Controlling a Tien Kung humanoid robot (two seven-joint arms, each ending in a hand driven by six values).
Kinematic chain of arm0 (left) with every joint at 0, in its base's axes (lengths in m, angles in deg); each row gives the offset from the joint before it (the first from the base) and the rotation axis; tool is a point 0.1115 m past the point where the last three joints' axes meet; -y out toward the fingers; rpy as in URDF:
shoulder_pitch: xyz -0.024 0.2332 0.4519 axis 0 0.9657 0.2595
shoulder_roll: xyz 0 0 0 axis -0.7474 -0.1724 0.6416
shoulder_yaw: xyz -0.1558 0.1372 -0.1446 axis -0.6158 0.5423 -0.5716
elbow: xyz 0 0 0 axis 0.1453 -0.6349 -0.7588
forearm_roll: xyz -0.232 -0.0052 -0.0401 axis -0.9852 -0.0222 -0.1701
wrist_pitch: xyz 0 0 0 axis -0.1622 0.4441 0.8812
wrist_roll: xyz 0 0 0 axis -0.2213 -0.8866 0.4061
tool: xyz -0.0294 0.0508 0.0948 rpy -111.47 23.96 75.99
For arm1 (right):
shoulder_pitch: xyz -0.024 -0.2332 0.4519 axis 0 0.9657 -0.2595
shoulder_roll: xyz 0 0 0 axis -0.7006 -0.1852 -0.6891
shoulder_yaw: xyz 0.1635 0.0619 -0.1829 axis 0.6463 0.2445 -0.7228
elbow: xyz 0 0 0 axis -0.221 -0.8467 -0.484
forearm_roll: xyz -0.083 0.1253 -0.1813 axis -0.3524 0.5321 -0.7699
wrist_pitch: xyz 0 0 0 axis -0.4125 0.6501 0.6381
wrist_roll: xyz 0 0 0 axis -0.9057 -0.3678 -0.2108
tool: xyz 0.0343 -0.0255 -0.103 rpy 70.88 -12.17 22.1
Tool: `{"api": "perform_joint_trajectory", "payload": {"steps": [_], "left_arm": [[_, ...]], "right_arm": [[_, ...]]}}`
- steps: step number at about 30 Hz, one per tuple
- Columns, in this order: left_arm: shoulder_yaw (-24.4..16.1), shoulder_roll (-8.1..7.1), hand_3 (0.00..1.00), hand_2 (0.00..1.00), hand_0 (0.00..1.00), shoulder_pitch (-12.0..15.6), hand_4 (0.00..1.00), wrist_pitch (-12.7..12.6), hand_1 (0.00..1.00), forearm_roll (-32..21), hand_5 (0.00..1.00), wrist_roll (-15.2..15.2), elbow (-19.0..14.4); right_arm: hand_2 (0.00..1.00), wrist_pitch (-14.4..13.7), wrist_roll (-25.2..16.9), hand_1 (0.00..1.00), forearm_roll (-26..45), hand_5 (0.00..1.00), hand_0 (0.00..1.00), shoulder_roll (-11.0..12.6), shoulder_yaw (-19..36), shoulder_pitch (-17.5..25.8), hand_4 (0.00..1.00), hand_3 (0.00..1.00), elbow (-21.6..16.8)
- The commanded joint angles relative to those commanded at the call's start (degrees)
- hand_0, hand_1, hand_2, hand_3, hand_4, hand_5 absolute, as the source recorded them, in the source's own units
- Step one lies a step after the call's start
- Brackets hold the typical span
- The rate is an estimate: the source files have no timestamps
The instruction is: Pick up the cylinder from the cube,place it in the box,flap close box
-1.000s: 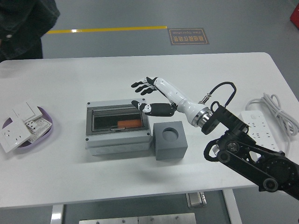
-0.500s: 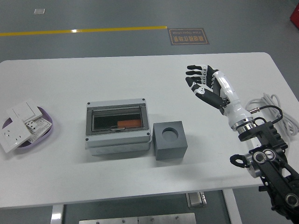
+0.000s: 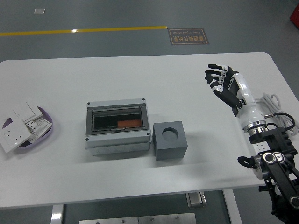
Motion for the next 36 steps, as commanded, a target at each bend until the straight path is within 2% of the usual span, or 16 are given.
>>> {"api": "perform_joint_trajectory", "payload": {"steps": [9, 17, 28, 36], "left_arm": [[-0.43, -0.61, 0.635, 0.588, 0.636, -0.42, 0.714, -0.16, 0.663, -0.89, 0.293, 0.53, 0.00], [-1.10, -0.72, 0.635, 0.587, 0.636, -1.47, 0.714, -0.38, 0.663, -1.83, 0.294, 0.89, 0.00], [-1.13, -1.23, 0.638, 0.588, 0.635, -1.98, 0.713, -0.60, 0.664, -3.25, 0.293, 1.13, 0.00], [-0.86, -1.24, 0.639, 0.588, 0.635, -2.21, 0.715, -0.61, 0.664, -3.86, 0.292, 1.40, 0.00]], "right_arm": [[0.697, -0.15, 0.28, 0.642, 0.24, 0.370, 0.654, 0.96, -0.47, -0.28, 0.729, 0.700, -0.59], [0.695, -1.24, 0.92, 0.643, 0.35, 0.374, 0.656, 0.53, 1.11, 0.07, 0.741, 0.703, -1.08], [0.697, -1.32, 1.25, 0.652, -0.10, 0.369, 0.661, -0.88, 2.36, 0.67, 0.766, 0.704, -1.42], [0.697, -1.39, 1.22, 0.655, 0.23, 0.369, 0.660, -0.91, 2.85, 1.26, 0.768, 0.705, -1.47]]}}
